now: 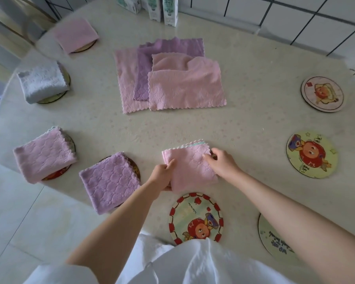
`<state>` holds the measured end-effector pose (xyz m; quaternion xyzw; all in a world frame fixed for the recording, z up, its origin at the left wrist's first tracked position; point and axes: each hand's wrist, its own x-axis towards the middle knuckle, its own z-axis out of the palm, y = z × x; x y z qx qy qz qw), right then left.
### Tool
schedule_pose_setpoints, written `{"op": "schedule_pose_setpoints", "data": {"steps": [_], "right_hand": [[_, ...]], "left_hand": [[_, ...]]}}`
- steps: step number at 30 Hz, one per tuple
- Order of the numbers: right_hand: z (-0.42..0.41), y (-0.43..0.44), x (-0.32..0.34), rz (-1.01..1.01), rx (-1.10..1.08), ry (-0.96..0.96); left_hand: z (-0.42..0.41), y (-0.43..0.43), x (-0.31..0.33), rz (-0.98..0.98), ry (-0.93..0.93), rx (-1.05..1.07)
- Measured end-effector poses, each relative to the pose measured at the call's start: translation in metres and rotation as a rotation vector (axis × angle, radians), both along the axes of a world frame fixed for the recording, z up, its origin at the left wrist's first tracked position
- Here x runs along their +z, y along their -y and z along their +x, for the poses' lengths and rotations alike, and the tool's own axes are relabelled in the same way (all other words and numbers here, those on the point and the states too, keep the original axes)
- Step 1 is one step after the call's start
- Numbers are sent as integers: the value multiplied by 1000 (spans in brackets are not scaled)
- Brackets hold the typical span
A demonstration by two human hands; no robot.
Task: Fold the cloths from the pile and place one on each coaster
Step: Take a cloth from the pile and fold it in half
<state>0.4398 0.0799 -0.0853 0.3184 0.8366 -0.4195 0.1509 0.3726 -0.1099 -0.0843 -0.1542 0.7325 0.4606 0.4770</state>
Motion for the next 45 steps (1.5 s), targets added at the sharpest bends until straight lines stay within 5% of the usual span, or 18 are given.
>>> {"op": "schedule_pose_setpoints", "data": {"steps": [6,15,17,20,23,26,31,36,45], "right_hand": [[-16,0,-6,15,-69,-118],[-27,4,-16,183,-37,91],[-24,5,-10,211,-28,89],[-10,8,0,272,-8,49],[12,16,5,378,94,-27],[30,25,3,467,187,-43],[44,26,-2,459,144,1],[42,28,-1,323,-13,16],[22,24,11,-145,-412,183]], "left_hand": [[-1,1,-2,-4,14,39],[-7,-5,7,-135,37,66],[-7,-1,9,-275,-206,-70],[-2,10,10,-499,-915,-433],[-2,19,-3,-320,-1349,-779],[-4,27,-16,-227,-1261,-1016],[-10,38,-28,-329,-1124,-1008],[-18,30,-19,-310,-1170,-759],[-46,-6,0,-293,-485,-195]]}}
